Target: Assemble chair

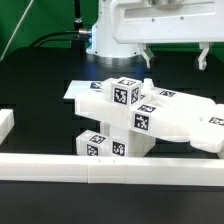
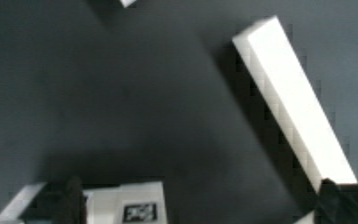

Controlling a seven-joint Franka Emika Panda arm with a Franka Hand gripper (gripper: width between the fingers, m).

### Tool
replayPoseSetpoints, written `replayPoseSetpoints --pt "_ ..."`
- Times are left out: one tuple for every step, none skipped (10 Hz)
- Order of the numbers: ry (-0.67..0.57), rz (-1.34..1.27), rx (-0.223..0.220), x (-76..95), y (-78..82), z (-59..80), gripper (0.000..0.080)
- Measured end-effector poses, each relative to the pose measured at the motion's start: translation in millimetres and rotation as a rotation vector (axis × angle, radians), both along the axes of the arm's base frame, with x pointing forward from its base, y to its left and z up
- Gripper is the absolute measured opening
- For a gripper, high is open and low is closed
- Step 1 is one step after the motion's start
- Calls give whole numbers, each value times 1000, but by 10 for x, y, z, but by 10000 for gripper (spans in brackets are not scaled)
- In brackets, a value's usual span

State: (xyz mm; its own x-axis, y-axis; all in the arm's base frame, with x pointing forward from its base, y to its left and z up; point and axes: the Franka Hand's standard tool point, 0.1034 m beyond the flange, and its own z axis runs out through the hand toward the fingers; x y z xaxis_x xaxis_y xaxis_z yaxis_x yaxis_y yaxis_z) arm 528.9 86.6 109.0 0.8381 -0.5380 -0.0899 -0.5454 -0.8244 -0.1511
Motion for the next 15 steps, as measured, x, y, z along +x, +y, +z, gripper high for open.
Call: replayPoseSetpoints --pt "-3 11 -6 -76 113 -67 648" --pt "-1 13 -4 -54 64 -48 648" --pt "-2 11 -5 -49 51 -48 648" --pt "0 13 -5 -55 62 -55 648" --pt "1 16 -5 -66 79 -61 648" --pt "-3 52 -15 -152 222 -97 648" --pt "-31 113 -28 -239 341 -156 648" --pt "-81 237 -56 -364 442 -248 648" --pt "-78 333 -67 -479 462 -315 648" --pt "-76 309 -64 -454 449 -301 648" --pt "-76 309 -65 -458 448 -307 648" --pt "-75 309 -65 -461 446 -314 648" --pt "-78 347 -70 -465 432 -318 648" --pt "-84 438 -87 -491 364 -343 648" --pt "-85 469 -95 -537 292 -382 648"
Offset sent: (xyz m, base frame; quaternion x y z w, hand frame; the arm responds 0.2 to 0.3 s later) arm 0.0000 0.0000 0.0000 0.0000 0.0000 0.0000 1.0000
